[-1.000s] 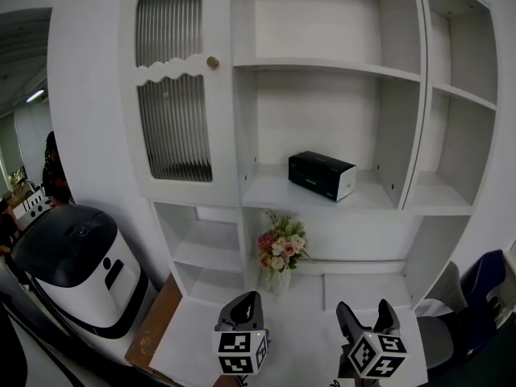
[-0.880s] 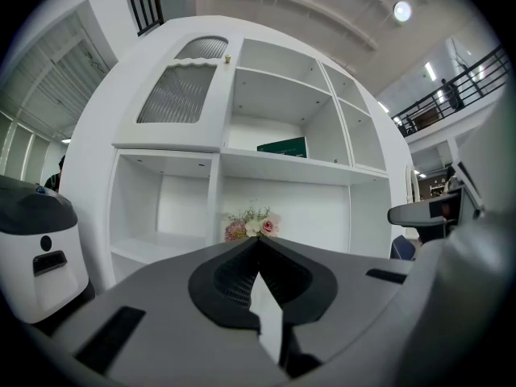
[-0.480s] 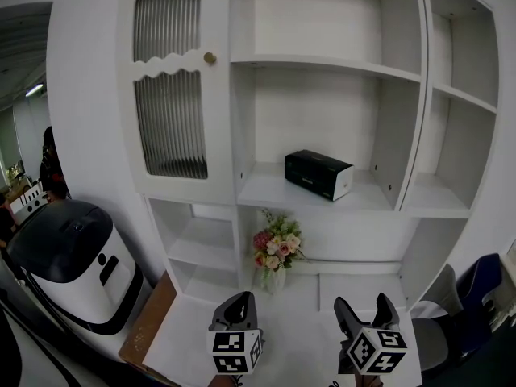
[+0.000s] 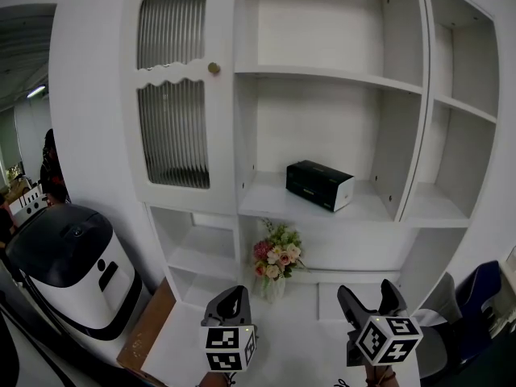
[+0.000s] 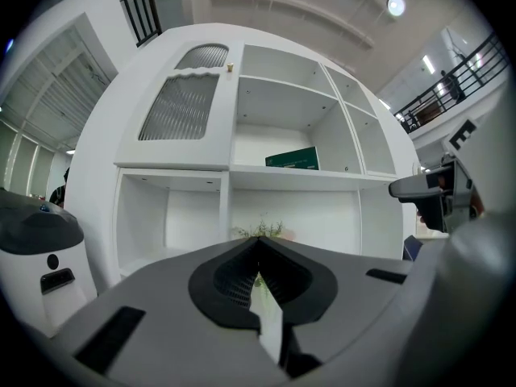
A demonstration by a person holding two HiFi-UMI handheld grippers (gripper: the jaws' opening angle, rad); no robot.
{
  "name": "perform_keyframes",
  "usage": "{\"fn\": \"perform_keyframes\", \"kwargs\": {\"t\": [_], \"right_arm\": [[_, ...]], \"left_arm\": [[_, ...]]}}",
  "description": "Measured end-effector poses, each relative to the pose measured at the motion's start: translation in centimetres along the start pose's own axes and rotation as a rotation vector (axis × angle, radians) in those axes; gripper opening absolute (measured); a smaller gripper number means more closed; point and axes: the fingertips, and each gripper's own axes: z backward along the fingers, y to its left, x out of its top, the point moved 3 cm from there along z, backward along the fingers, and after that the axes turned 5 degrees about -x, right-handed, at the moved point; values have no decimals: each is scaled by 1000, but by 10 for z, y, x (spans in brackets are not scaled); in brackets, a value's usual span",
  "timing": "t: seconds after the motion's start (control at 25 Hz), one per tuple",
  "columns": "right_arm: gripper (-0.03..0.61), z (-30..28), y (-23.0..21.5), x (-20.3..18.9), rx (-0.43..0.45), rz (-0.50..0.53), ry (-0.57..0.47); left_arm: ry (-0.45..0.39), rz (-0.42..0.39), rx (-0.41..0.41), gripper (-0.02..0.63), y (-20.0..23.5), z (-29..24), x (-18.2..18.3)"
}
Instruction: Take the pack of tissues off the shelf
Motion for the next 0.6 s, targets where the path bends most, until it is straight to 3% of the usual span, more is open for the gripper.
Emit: {"fn": "perform_keyframes", "kwargs": {"t": [0.24,0.6], "right_arm": [[474,-13,9,28,61,31,-11],[474,-33,22,64,128,101,-19]], "left_arm": [[-24,-23,8,14,4,-2,17],[-29,6,-21,14,-3,-19,26]]}}
